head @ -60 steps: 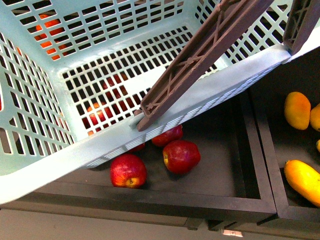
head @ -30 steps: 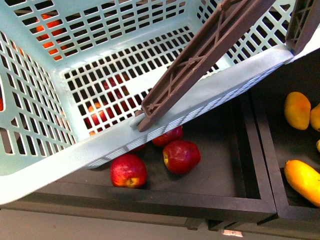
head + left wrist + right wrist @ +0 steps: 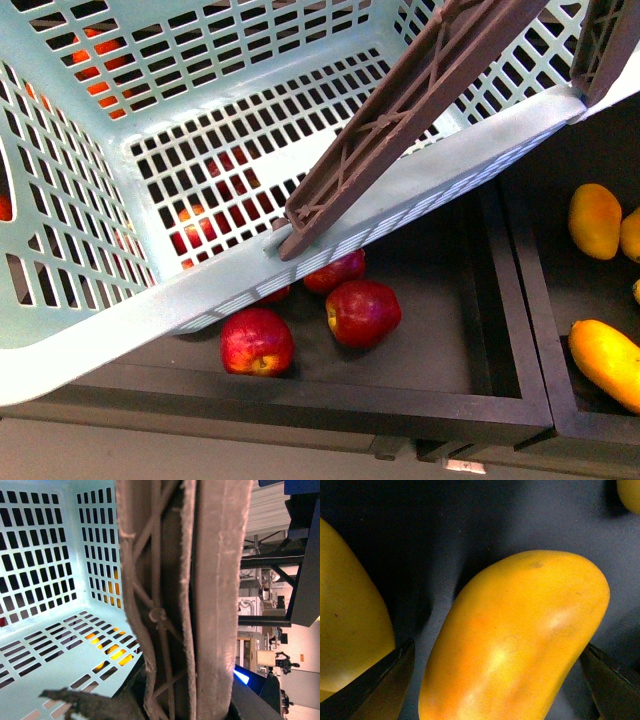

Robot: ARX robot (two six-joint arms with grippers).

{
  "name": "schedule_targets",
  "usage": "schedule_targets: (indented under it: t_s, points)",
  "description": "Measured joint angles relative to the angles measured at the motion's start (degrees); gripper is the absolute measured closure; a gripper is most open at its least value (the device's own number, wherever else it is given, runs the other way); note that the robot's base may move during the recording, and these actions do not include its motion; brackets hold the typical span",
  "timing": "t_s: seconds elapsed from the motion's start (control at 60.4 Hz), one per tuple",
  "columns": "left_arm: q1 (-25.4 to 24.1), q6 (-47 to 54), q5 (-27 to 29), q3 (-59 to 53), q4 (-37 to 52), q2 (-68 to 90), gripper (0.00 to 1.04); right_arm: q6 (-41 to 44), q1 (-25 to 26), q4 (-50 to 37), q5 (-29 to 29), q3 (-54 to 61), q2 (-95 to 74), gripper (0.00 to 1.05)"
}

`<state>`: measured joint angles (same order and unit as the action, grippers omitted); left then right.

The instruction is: Pick mango and avocado into basket

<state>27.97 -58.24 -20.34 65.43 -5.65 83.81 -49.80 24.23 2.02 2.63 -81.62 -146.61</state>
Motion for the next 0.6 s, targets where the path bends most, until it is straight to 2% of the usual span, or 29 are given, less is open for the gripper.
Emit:
schedule_targets:
  t_s: [0.116, 0.199, 0.364, 0.596]
  points:
    - [0.0, -0.02, -0.04, 0.0, 0.0, 0.0, 0.87, 0.46, -0.11, 0.37, 0.76, -0.68, -0.5, 0.09]
    - [0.0, -0.02, -0.04, 0.0, 0.0, 0.0, 0.87, 0.83, -0.22, 0.31, 0.79, -0.63, -0.76, 0.24]
    - [0.0, -0.02, -0.07, 0.0, 0.0, 0.0, 0.87, 1.11, -0.26, -1.03, 0.7, 0.46, -0.72, 0.38]
    - [0.0, -0.02, -0.02, 0.0, 0.0, 0.0, 0.87, 1.79, -0.09, -5.75, -2.29, 6.29, 2.16, 0.41]
